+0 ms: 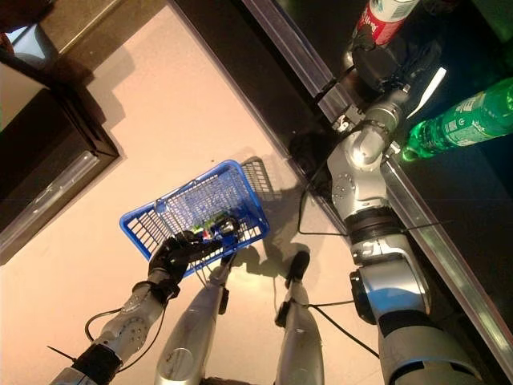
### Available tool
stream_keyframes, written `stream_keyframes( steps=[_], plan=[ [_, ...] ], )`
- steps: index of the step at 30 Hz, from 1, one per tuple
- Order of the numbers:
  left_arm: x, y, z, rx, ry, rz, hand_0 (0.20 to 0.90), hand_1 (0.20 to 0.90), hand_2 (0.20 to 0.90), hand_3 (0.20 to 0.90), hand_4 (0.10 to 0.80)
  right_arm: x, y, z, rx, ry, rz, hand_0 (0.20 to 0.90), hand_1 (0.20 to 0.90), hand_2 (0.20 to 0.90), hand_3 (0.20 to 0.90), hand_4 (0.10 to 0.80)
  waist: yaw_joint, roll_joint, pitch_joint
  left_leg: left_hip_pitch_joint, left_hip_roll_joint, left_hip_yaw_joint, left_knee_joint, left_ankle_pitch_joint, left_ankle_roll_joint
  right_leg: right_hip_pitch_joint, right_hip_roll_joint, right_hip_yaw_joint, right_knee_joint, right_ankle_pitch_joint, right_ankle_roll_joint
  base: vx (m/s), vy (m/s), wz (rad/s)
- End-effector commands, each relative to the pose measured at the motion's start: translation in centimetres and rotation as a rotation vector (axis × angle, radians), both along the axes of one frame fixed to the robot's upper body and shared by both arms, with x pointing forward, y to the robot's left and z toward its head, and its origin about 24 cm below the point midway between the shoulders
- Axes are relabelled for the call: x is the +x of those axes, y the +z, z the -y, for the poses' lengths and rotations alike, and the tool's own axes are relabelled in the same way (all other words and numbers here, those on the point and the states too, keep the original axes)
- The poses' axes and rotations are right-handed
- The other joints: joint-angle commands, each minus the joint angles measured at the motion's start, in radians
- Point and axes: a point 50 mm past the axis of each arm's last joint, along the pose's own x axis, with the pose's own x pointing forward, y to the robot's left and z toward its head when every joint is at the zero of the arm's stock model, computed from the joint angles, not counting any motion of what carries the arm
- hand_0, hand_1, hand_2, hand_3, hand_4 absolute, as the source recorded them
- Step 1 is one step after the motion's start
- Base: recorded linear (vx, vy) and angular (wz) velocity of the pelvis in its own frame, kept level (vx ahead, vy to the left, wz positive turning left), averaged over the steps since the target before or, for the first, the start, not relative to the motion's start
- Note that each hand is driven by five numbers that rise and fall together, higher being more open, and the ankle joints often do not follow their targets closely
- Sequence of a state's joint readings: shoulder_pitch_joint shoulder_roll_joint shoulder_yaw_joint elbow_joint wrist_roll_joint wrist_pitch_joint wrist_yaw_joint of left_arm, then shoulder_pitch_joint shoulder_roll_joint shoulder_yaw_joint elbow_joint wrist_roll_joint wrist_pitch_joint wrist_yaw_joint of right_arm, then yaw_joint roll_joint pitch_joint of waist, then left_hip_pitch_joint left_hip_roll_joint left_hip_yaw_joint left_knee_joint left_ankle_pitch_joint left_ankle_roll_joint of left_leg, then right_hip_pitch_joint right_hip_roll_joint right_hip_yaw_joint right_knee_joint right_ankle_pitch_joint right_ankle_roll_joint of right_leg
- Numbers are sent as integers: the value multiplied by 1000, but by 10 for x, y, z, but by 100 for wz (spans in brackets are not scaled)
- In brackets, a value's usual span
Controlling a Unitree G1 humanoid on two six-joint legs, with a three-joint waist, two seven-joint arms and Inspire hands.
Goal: Pick up the drink and place into the basket.
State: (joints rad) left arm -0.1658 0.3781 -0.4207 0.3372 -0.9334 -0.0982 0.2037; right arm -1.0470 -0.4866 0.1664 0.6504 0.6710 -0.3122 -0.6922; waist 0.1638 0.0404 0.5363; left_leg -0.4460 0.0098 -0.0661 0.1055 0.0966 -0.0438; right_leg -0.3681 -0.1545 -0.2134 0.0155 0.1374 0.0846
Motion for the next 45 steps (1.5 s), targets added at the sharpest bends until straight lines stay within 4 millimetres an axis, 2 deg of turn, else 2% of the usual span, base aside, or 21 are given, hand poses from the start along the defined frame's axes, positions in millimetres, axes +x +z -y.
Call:
stream_keyframes(
  steps=[1, 5, 9, 13, 19, 30, 37, 38, 39, 45],
  plan=[
    [0, 81, -9, -45, -86, 425, 300, 300, 300, 200, 100, -15, 78, -1, -221, 34, 201, 900, 900, 900, 900, 800, 52, 24, -16, -13, -43, -18, 45, -53, 52, -15, -60, 23, 110, -31, 28, 23, -43, 4],
    [-1, 82, -16, -29, -83, 427, 300, 300, 300, 200, 100, -14, 85, 6, -307, -10, 167, 900, 900, 900, 900, 800, 61, 16, -16, -18, -42, -26, 50, -56, 52, -12, -61, 14, 108, -28, 32, 14, -51, 4],
    [-3, 83, -24, -10, -88, 430, 300, 300, 300, 200, 100, -17, 100, 14, -425, -105, 132, 900, 900, 900, 900, 800, 69, 1, -16, -30, -41, -34, 55, -53, 53, -14, -60, 3, 105, -19, 35, 14, -55, 11],
    [-6, 83, -31, 9, -98, 424, 300, 300, 300, 200, 100, -18, 105, 28, -552, -258, 34, 900, 900, 900, 900, 800, 78, -11, -16, -24, -38, -39, 65, -66, 53, -1, -55, -3, 106, -24, 38, 26, -53, 5],
    [-10, 84, -42, 32, -99, 429, 300, 300, 300, 200, 100, -21, 111, 43, -573, -346, -22, 900, 900, 900, 900, 800, 86, -27, -16, -21, -34, -43, 65, -71, 53, 16, -50, -11, 93, -19, 39, 18, -51, 1],
    [-10, 87, -47, 51, -113, 434, 300, 300, 300, 200, 100, -20, 108, 39, -461, -141, 47, 900, 900, 900, 900, 800, 91, -34, -16, -22, -34, -46, 76, -83, 54, 25, -49, -16, 93, -24, 42, 6, -25, 6],
    [-10, 86, -52, 63, -120, 429, 300, 300, 300, 200, 100, -19, 104, 48, -215, 69, 172, 900, 900, 900, 900, 800, 100, -32, -16, -17, -36, -51, 74, -87, 52, 38, -49, -24, 88, -29, 40, 0, 0, 0],
    [-10, 86, -52, 64, -122, 427, 300, 300, 300, 200, 100, -20, 103, 52, -168, 86, 198, 366, 366, 366, 277, 177, 101, -31, -16, -16, -37, -52, 74, -89, 52, 40, -49, -26, 89, -30, 40, 0, 0, 0],
    [-10, 86, -53, 65, -123, 426, 300, 300, 300, 200, 100, -22, 103, 55, -135, 81, 222, 300, 300, 300, 200, 100, 102, -29, -16, -16, -37, -53, 75, -91, 51, 40, -50, -26, 90, -31, 40, 0, 0, 0],
    [-10, 88, -53, 69, -132, 425, 300, 300, 300, 200, 100, -26, 110, 59, -104, 60, 262, 300, 300, 300, 200, 100, 104, -31, -16, -21, -42, -56, 74, -83, 52, 35, -52, -28, 86, -21, 41, -6, -2, 3]
  ],
)
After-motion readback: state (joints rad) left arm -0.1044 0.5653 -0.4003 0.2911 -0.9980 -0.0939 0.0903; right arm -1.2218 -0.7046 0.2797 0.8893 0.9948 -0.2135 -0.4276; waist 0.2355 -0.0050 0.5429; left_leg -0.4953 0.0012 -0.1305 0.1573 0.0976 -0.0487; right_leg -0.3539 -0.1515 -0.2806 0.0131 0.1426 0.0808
